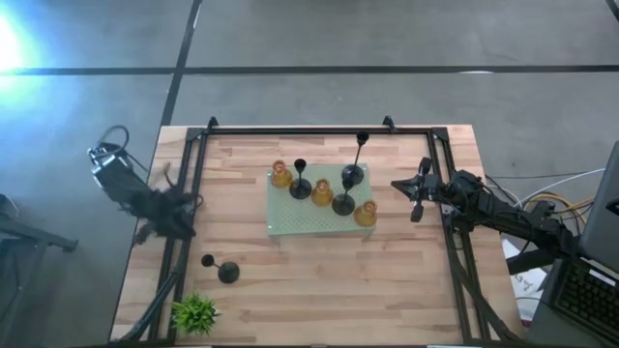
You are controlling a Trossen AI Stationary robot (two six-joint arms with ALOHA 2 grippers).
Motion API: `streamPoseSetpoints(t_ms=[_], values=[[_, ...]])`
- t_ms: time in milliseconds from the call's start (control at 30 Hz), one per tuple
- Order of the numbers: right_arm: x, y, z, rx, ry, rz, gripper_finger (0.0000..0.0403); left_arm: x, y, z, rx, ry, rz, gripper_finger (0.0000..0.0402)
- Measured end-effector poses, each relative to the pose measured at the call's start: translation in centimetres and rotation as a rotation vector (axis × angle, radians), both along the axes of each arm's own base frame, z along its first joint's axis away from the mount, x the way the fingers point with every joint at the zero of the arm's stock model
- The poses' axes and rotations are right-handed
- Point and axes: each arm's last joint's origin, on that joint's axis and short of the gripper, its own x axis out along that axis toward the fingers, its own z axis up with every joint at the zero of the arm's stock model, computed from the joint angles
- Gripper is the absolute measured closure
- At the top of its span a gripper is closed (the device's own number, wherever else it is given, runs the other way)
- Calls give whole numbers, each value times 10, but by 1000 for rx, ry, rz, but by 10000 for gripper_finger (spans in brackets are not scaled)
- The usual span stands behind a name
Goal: Pick & Place candle stick holders
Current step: Put the black candle holder on the shelf
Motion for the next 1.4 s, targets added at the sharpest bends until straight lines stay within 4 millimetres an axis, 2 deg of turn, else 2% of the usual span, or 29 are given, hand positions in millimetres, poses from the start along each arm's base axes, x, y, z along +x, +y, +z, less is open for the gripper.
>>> streamPoseSetpoints(t_ms=[167,467,600,700,800,933,1067,1133,1267,1400], values=[[0,0,0,0,0,0,394,5,-5,41,33,-276,-62,306],[0,0,0,0,1,0,394,36,-44,61,111,-174,-206,306],[0,0,0,0,0,0,394,33,-54,80,132,-223,-190,306],[0,0,0,0,0,-1,394,26,-61,99,192,-323,-191,306],[0,0,0,0,0,0,394,17,-66,118,399,-544,-217,306],[0,0,0,0,0,0,394,13,-67,139,611,-821,-101,306],[0,0,0,0,0,0,394,12,-68,149,684,-1052,-213,306],[0,0,0,0,1,0,394,12,-64,151,716,-1066,-188,306],[0,0,0,0,0,0,394,15,-47,152,824,-989,-8,306],[0,0,0,0,0,0,394,13,-34,155,814,-1029,7,306]])
